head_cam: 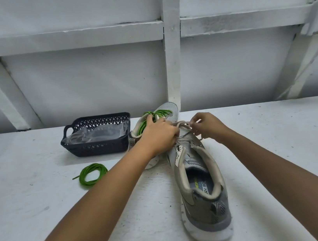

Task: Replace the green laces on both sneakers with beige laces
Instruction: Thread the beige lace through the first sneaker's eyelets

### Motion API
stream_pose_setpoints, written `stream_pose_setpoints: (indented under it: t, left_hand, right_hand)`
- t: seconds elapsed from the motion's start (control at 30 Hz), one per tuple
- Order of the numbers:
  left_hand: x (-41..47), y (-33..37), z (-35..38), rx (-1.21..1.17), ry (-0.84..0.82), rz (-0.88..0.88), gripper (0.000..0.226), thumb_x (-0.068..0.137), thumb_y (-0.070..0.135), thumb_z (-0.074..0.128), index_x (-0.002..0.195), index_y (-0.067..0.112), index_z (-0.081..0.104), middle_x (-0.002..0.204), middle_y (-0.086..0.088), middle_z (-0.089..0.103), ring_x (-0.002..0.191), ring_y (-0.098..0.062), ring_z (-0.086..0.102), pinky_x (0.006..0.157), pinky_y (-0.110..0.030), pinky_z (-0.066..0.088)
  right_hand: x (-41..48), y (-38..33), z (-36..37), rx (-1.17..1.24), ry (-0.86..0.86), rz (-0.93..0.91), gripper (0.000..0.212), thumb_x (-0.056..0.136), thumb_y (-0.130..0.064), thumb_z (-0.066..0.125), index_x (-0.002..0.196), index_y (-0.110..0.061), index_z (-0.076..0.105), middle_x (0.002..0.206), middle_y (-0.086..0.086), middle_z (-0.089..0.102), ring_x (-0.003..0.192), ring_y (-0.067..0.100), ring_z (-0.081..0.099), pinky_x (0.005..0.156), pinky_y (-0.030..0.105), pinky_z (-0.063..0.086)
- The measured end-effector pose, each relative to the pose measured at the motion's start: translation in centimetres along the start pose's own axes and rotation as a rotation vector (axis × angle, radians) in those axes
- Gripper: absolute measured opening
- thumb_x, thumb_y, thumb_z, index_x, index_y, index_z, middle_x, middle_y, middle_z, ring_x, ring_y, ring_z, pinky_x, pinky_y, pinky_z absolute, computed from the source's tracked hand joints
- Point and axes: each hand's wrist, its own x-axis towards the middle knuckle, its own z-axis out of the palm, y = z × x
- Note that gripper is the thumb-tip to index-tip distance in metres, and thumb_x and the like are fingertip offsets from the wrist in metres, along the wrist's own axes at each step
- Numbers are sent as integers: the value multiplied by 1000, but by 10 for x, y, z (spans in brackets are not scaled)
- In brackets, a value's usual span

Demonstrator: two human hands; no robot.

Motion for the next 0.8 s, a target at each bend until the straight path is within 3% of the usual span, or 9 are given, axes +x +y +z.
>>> stream_pose_setpoints:
  t: [0.13,0.27,0.33,0.4,0.47,0.53,0.6,0.67,0.8]
  left_hand:
    - [-1,-3,2,-132,77,-28,23,92,32,44,100,24,65,112,2,56,112,-20,48,104,-47,24]
    - [-2,-9,-9,-866,350,-227,8,84,20,62,77,17,62,99,3,52,89,-10,50,85,-24,37]
    - [-5,-14,-18,-1190,457,-368,17,88,13,59,72,19,56,95,0,54,83,-7,50,77,-18,39]
    - [-9,-21,-27,-1516,518,-474,25,93,10,50,69,18,53,88,-4,58,82,-13,52,78,-24,43]
    - [-14,-27,-34,-1908,547,-479,32,92,3,39,62,13,45,83,-6,66,85,-18,61,82,-30,49]
    - [-18,-30,-40,-2219,556,-470,37,90,2,34,56,14,42,67,-6,68,76,-20,68,79,-31,53]
    - [-20,-30,-42,-2346,567,-505,40,89,6,33,51,15,42,50,-1,57,54,-17,64,73,-32,54]
    - [-22,-29,-45,-2331,564,-532,33,89,8,32,57,14,37,47,1,48,44,-15,56,62,-29,54]
    - [-20,-25,-43,-2242,538,-538,32,90,5,36,59,12,41,53,0,57,55,-15,61,58,-28,55]
  right_hand:
    - [3,-6,-7,98,57,-16,17,93,-16,53,76,-17,52,63,4,63,47,10,57,50,23,38]
    - [5,-15,-15,281,120,10,8,95,-15,52,89,-10,51,64,9,56,44,17,49,52,28,46]
    - [5,-17,-19,367,152,47,7,96,-16,50,94,-10,49,65,7,52,46,17,42,48,26,42]
    - [5,-17,-23,385,186,70,6,97,-17,46,94,-12,47,66,6,52,48,16,40,48,23,36]
    - [4,-16,-26,407,184,73,8,97,-15,43,90,-14,46,67,4,53,50,16,42,48,22,32]
    - [3,-17,-29,464,152,70,16,97,-13,43,81,-17,45,68,3,55,49,14,46,47,20,34]
    - [2,-19,-29,523,114,53,20,96,-11,44,76,-18,46,70,2,56,55,14,51,49,20,40]
    - [1,-23,-30,498,88,-4,19,94,-12,49,75,-18,51,74,-1,55,70,14,53,58,24,44]
    - [-5,-35,-31,364,-82,-142,18,94,-19,53,78,-20,62,85,-7,63,81,7,56,70,27,42]
